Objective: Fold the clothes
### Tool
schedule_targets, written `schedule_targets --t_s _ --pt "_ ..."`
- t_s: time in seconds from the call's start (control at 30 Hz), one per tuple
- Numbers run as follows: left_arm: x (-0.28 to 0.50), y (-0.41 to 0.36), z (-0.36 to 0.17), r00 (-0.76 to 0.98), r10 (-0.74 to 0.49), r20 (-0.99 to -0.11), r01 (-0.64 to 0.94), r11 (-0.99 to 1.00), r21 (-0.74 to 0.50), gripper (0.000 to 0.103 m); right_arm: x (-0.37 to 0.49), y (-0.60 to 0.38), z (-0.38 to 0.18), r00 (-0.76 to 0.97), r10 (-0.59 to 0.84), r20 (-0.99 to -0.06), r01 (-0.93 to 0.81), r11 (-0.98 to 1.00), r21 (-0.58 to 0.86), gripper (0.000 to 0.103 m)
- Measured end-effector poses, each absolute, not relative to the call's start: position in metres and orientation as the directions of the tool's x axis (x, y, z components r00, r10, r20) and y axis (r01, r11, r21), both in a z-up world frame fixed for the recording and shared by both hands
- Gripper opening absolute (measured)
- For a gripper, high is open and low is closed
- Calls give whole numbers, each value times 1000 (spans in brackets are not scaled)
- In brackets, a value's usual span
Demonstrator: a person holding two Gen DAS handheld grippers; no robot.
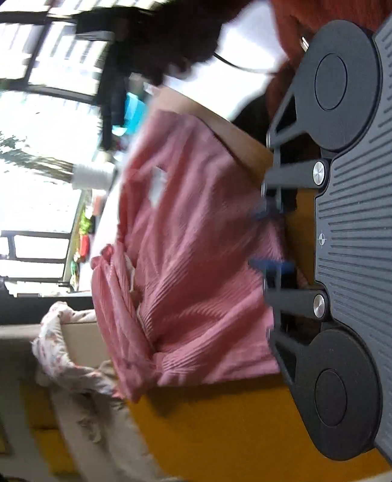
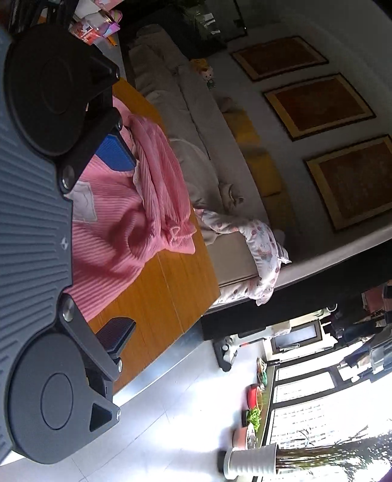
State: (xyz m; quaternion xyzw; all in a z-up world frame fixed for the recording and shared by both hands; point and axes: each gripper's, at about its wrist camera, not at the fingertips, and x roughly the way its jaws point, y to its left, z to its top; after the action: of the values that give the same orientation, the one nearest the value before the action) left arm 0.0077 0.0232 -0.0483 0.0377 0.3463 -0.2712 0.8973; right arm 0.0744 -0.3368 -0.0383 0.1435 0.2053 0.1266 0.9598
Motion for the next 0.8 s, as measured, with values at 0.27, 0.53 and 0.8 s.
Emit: schedule_targets --t_s 0.27,0.53,0.8 --pt "18 70 -10 683 -589 -432 435 803 -407 91 54 -373 -47 883 218 -415 -114 959 260 78" --pt "45 96 -38 706 -519 -483 236 814 -531 93 65 -359 -75 853 235 -466 -121 957 262 61" --pt "56 111 -64 687 -555 -469 150 739 -656 94 57 -300 -58 887 218 -408 -290 949 -123 5"
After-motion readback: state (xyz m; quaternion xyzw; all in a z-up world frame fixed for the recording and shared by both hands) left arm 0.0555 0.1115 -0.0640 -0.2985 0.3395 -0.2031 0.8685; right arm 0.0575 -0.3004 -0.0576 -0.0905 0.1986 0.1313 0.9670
